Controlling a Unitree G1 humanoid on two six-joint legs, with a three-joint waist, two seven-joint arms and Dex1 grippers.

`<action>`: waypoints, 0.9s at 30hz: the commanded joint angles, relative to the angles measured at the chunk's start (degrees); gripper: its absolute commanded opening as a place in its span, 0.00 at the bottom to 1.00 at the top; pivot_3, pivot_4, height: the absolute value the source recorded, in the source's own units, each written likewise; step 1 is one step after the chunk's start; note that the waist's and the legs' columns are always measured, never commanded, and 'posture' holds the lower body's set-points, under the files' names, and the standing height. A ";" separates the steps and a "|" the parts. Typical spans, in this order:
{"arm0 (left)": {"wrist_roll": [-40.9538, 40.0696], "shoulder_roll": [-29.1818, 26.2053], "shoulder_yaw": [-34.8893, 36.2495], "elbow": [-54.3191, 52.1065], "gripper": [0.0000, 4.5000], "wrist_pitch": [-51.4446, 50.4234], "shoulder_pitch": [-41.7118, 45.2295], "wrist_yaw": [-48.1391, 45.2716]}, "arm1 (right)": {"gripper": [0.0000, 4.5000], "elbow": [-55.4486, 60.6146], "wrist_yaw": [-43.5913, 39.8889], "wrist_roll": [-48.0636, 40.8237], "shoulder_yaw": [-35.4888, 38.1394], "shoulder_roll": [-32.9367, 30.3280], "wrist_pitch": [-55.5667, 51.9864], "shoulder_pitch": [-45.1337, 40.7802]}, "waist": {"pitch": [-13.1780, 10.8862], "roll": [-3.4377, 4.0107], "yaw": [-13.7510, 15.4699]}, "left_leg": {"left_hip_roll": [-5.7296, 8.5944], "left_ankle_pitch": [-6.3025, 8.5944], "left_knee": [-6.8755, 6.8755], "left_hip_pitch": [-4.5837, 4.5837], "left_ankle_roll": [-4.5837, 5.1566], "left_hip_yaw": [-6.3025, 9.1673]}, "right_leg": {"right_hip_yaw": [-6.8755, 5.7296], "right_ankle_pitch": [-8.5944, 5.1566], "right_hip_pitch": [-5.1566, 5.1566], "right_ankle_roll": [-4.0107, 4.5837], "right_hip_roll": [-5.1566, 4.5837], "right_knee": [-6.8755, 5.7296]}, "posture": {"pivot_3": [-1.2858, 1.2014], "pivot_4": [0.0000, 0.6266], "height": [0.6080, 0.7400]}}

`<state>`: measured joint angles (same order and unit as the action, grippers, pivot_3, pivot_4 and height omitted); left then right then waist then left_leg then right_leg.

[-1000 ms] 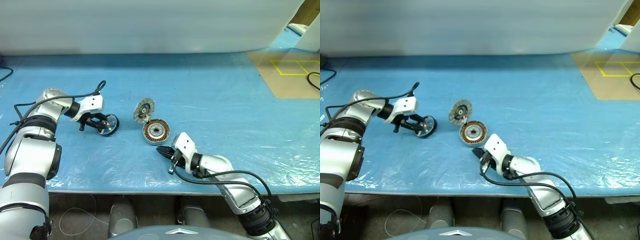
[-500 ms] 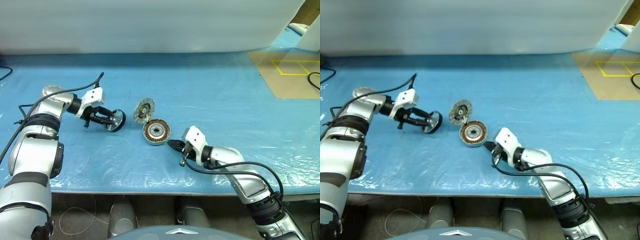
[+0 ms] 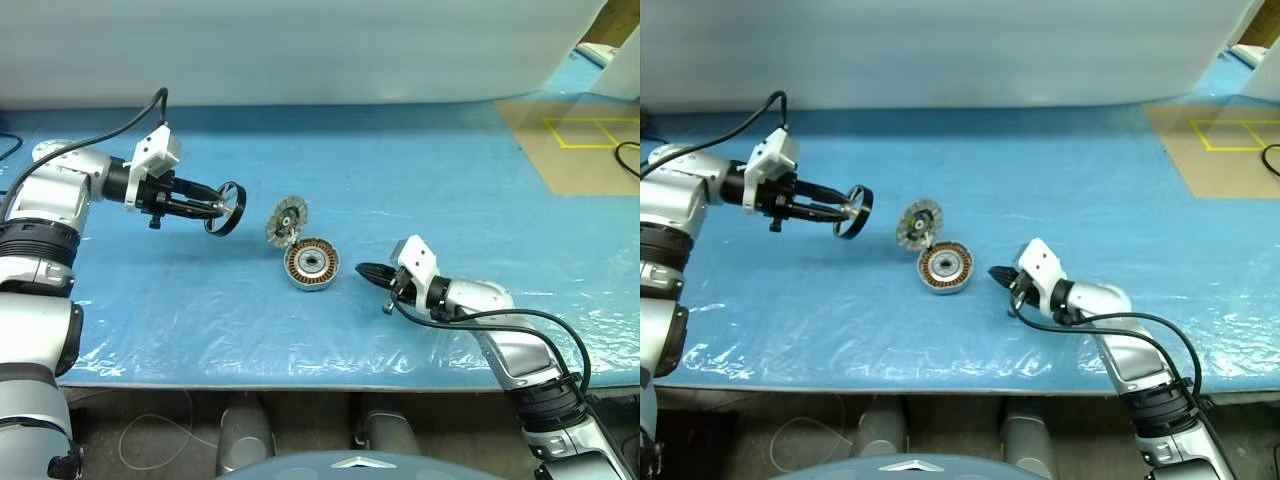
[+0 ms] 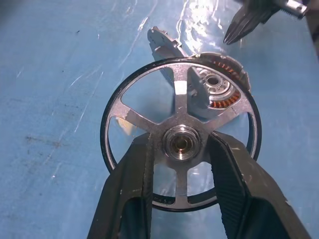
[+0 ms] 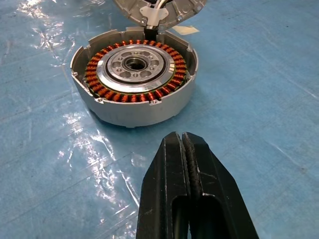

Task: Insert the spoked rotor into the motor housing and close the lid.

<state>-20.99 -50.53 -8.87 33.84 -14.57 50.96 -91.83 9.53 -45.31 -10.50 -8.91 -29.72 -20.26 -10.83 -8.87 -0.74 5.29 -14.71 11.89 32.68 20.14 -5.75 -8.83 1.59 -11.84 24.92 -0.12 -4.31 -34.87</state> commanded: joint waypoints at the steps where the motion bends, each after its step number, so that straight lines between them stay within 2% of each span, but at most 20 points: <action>1: -8.10 -0.68 8.34 -15.22 0.29 -9.91 -5.41 4.95 | 0.00 -1.27 -1.32 -0.78 1.93 -0.92 2.42 -1.86 | -0.01 0.01 -0.01 | 0.00 0.00 0.01 0.04 0.00 0.00 | -0.01 0.00 0.01 0.01 -0.01 0.00 | 0.52 0.24 1.00; 7: -16.93 6.75 16.83 -36.81 0.29 -19.96 -18.80 20.92 | 0.00 -6.49 -2.96 -0.32 2.04 -0.64 5.83 -5.84 | -0.02 0.07 -0.10 | -0.01 0.00 0.11 0.09 0.01 -0.01 | -0.02 -0.01 0.02 0.02 -0.03 -0.09 | 0.52 0.24 1.00; 13: -19.32 13.69 17.34 -46.78 0.29 -21.70 -26.82 30.93 | 0.00 -9.56 -8.36 -3.03 2.63 -0.91 7.75 -9.12 | -0.02 0.06 -1.06 | -0.03 -0.01 0.17 0.11 0.02 0.00 | -0.01 -0.01 0.03 0.02 0.00 -0.13 | 0.52 0.24 1.00; 20: -14.43 20.11 12.60 -48.21 0.29 -15.52 -32.98 35.59 | 0.00 -10.21 -15.23 -8.82 4.69 -0.74 8.26 -11.61 | -0.02 0.06 -1.39 | -0.03 -0.01 0.19 0.10 0.05 -0.01 | 0.01 -0.01 0.05 0.02 0.01 -0.09 | 0.52 0.24 1.00; 27: -7.85 24.75 9.71 -42.03 0.29 -5.73 -35.84 37.21 | 0.00 -14.78 -17.69 -6.92 2.89 1.44 17.29 -11.11 | -0.02 0.06 -1.47 | -0.03 -0.01 0.25 0.08 0.07 -0.04 | 0.03 -0.01 0.05 0.02 0.01 -0.10 | 0.52 0.24 1.00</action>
<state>-29.84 -26.25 0.68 -8.26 -23.18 15.23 -54.85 -5.37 -61.99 -17.49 -6.14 -28.28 -5.18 -21.79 -8.89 -0.68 3.82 -14.73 11.88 32.93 20.23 -5.68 -8.87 1.62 -11.85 24.97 -0.10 -4.31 -34.97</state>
